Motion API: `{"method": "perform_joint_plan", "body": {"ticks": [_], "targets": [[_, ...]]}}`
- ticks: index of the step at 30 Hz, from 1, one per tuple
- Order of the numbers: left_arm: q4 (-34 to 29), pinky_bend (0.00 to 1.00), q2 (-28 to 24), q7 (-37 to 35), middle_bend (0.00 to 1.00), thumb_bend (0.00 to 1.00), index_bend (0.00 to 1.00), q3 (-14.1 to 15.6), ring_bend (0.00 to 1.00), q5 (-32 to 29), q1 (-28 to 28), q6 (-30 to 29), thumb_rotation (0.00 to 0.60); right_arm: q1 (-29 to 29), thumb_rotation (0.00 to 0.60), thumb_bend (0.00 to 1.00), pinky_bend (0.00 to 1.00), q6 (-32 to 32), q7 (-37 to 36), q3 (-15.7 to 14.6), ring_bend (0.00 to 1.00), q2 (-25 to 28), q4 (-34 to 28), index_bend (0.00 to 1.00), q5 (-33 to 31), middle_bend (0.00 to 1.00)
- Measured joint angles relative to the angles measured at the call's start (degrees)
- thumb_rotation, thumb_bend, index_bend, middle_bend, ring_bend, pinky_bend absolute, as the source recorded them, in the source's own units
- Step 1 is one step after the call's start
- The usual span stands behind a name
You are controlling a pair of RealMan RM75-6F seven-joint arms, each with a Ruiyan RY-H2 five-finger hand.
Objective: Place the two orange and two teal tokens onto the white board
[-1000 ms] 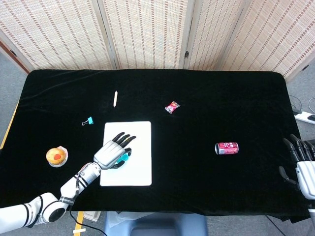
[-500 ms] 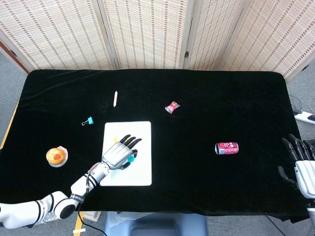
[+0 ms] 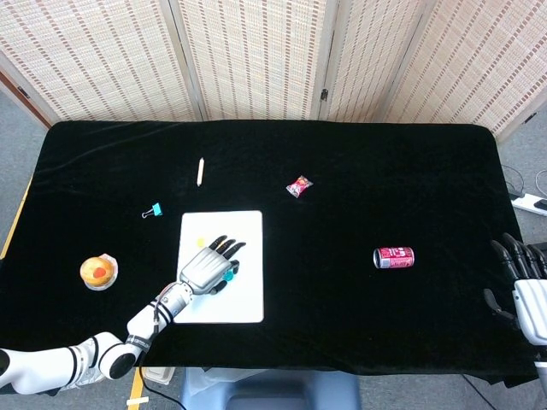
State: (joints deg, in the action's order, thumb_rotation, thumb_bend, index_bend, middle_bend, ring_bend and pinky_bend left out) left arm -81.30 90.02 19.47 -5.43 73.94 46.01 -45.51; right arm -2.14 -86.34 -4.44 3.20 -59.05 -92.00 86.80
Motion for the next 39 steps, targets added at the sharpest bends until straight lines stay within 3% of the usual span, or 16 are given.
{"method": "perform_joint_plan", "body": {"ticks": [12, 20, 28, 39], "targets": [[-3.2, 0.0, -1.9, -3.7, 0.04, 0.47, 0.24, 0.0, 0.0, 0.5, -0.5, -2.0, 0.6, 0.3, 0.6, 0.44, 0.0, -0.7, -0.5, 0.2, 0.0, 0.2, 0.1, 0.0, -0.1, 0.0], [-6.7, 0.0, -8.4, -11.2, 0.04, 0.47, 0.21, -1.9, 0.0, 1.0, -6.1, -12.4, 0.6, 0.7, 0.6, 0.44, 0.0, -1.0, -1.8, 0.2, 0.0, 0.7, 0.4, 0.0, -0.2, 0.0], [-9.4, 0.0, -15.6, -13.1, 0.04, 0.47, 0.19, -2.8, 0.0, -2.8, -15.3, -23.1, 0.6, 0.5, 0.6, 0.44, 0.0, 0.8, -5.7, -0.6, 0.0, 1.5, 0.8, 0.0, 0.0, 0.0], [-11.0, 0.0, -20.1, -15.2, 0.04, 0.47, 0.2, 0.6, 0.0, -0.8, -27.4, -36.4, 0.6, 0.9, 0.6, 0.44, 0.0, 0.5, -10.2, -1.5, 0.0, 1.3, 1.1, 0.0, 1.3, 0.0]]}}
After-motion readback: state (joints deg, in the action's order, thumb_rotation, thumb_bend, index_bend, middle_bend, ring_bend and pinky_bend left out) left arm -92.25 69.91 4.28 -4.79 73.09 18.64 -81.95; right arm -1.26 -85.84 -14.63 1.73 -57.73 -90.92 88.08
